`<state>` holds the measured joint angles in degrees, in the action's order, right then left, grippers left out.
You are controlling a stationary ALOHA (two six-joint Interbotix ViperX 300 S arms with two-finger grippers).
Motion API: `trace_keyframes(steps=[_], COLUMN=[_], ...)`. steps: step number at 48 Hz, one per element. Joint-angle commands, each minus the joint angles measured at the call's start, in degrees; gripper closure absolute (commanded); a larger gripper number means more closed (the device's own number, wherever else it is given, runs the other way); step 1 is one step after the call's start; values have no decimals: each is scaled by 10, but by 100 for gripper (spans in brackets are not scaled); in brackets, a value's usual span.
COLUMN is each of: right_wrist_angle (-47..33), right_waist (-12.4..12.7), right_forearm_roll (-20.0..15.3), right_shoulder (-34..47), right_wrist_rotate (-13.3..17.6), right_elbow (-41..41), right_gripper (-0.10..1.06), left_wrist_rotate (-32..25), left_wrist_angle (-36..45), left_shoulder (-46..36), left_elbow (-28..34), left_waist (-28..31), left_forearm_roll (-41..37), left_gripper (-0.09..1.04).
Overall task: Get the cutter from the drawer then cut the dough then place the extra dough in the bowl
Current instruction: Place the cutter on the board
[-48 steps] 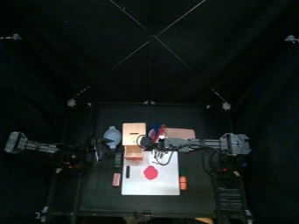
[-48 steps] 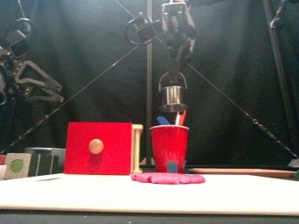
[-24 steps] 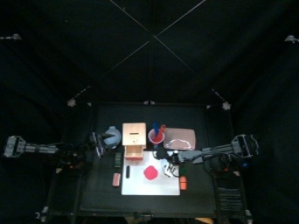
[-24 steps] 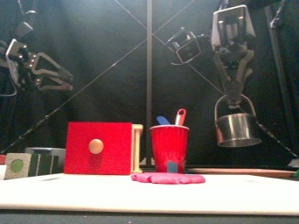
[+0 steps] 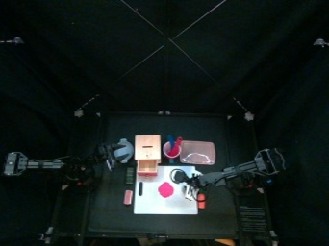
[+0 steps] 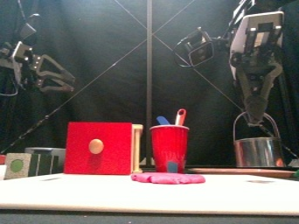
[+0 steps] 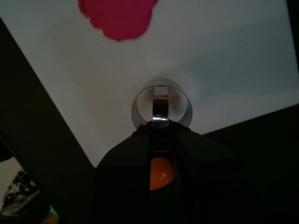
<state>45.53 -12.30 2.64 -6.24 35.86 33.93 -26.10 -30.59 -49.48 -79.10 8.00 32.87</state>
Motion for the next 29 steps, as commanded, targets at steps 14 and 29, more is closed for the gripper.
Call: trace_keyframes(steps=[14, 29], right_wrist_angle=[-7, -15], right_waist=[-11, -11], right_forearm_roll=[14, 14], right_shoulder=[20, 10], right_wrist_rotate=[5, 6], right_elbow=[-4, -8], right_gripper=[39, 23], left_wrist_rotate=[-1, 0], left_wrist_angle=[0, 2], left_shoulder=[1, 1], left_elbow=[18, 18], left_waist=[11, 12], left_forearm_roll=[-7, -7], left_gripper=[6, 6])
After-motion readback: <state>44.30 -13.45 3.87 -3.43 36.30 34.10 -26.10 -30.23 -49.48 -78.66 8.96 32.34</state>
